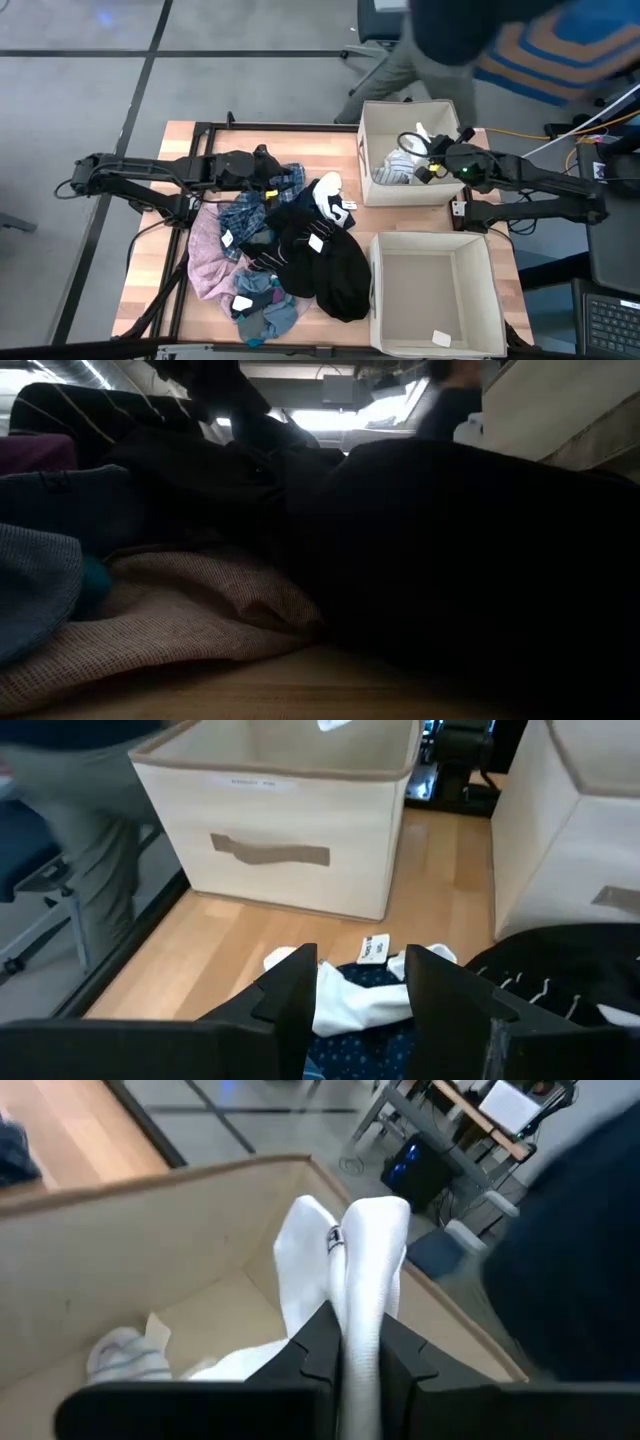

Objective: Sort clothes
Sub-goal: Put the left white long sock into the top laundry organizer, then put the white long sock into the top laundry organizer

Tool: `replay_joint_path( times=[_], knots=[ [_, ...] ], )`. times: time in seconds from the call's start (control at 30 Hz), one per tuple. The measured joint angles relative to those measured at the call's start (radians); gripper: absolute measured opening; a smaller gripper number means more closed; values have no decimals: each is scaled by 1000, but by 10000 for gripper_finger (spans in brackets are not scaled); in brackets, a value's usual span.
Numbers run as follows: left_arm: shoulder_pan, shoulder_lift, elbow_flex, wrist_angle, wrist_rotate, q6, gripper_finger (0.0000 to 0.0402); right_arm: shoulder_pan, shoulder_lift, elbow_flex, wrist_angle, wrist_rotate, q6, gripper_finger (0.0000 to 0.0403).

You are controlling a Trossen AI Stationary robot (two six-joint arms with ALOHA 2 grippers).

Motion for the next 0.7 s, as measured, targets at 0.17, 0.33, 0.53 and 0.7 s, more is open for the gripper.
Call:
replay_joint_path(
  times=[0.17, 0.33, 0.53, 0.7],
  knots=[
    [0, 36, 0, 21, 0, 1, 143, -6, 47, 0, -10, 10, 28, 78],
    [0, 74, 0, 74, 0, 22, 143, -68, 113, 0, -23, 26, 71, 161],
    [1, 110, 0, 114, 0, 22, 143, -113, 155, 0, -47, -23, 78, 253],
    [7, 135, 0, 170, 0, 3, 143, -110, 138, 0, -47, -28, 51, 284]
  ],
)
